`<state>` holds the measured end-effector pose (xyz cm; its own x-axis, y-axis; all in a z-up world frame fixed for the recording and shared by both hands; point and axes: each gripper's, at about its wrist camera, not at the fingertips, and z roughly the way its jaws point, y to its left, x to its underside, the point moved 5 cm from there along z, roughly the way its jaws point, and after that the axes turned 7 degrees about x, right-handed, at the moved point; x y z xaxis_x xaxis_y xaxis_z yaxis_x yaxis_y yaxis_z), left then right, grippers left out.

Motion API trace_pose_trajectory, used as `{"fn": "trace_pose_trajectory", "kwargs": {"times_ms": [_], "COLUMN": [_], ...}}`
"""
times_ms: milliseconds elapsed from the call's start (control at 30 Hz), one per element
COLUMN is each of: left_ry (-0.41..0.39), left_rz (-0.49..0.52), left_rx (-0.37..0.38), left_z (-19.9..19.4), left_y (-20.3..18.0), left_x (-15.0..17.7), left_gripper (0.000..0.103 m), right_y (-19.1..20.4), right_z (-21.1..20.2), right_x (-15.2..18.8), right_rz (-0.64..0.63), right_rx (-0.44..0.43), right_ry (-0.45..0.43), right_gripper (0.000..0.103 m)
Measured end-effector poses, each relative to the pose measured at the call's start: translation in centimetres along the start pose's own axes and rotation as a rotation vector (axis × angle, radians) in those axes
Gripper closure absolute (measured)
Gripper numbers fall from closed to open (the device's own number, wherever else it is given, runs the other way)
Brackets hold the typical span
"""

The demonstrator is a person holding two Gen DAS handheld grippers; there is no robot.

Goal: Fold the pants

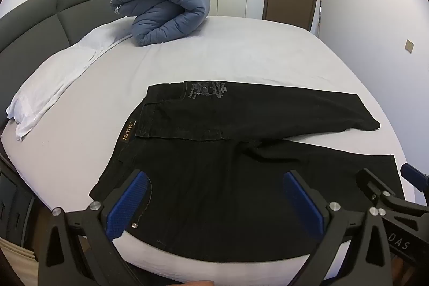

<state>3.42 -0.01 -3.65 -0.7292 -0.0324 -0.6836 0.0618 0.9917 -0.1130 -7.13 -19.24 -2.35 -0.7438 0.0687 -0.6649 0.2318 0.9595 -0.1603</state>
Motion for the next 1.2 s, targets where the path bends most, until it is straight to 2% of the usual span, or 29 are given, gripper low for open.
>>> {"fn": "trace_pose_trajectory", "kwargs": {"times_ms": [600,1200], "left_ry": [0.008,0.016], "left_rz": [0.005,0.003], "left_rx": [-0.001,-0.001], "left_z": [0.2,0.3], "left_y": [-0.1,0.3], "left_x": [1.2,1.0], "left_gripper": [0.0,0.0], "right_y": [0.3,0.2], "right_z": [0.1,0.0], "right_x": [0.2,0.3], "right_rz": [-0.005,-0.003], "right_rx": [-0.002,-0.004], "right_ry": [0.0,0.006], "right_gripper": [0.0,0.0]}}
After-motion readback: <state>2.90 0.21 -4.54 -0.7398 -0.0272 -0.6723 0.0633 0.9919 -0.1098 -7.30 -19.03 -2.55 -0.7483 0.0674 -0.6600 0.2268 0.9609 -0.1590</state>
